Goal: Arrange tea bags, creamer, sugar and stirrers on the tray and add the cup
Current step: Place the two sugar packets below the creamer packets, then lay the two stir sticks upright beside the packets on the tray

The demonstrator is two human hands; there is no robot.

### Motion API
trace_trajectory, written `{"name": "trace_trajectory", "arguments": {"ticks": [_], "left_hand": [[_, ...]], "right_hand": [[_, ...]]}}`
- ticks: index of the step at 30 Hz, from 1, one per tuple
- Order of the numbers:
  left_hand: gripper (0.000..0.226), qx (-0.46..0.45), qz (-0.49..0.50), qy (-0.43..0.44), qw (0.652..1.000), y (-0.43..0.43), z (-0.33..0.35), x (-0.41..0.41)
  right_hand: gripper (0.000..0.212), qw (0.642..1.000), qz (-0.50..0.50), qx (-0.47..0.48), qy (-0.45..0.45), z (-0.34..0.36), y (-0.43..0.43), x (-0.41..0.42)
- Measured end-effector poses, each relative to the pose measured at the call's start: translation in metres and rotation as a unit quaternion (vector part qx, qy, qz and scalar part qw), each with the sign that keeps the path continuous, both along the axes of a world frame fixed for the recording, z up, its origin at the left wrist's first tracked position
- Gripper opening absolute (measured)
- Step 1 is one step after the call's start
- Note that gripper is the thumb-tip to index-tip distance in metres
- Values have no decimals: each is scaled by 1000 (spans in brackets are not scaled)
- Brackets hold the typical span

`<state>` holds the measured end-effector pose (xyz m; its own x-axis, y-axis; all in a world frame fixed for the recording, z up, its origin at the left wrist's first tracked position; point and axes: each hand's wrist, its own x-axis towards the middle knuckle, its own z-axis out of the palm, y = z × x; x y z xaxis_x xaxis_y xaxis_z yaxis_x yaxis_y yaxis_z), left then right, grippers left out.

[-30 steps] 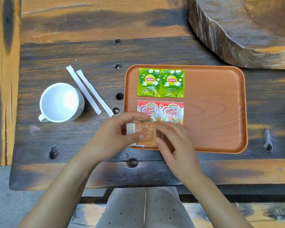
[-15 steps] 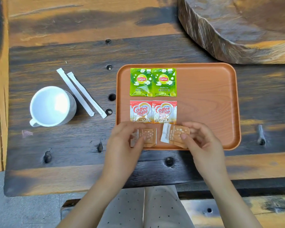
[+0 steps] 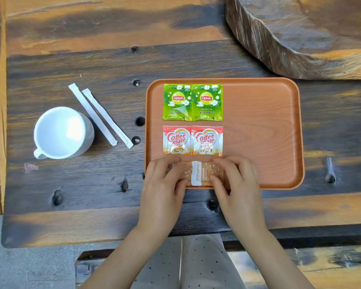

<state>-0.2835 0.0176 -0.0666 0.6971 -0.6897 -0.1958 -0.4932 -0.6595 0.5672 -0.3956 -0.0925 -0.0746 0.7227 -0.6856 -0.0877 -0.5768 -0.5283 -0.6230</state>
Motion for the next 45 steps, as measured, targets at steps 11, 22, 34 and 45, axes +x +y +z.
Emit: {"name": "trace_trajectory", "arguments": {"ticks": [11, 22, 34, 45], "left_hand": [[29, 11, 1, 23, 1000, 0, -2, 4], [23, -2, -8, -3, 1000, 6, 15, 22], [36, 291, 164, -16, 942, 3, 33, 246], [22, 343, 137, 88, 925, -11, 2, 271]], "right_hand": [[25, 995, 96, 4, 5, -6, -5, 3], [20, 995, 90, 41, 4, 11, -6, 14], [29, 968, 229, 34, 99, 23, 19, 207], [29, 961, 155, 12, 227, 18, 38, 255]]}}
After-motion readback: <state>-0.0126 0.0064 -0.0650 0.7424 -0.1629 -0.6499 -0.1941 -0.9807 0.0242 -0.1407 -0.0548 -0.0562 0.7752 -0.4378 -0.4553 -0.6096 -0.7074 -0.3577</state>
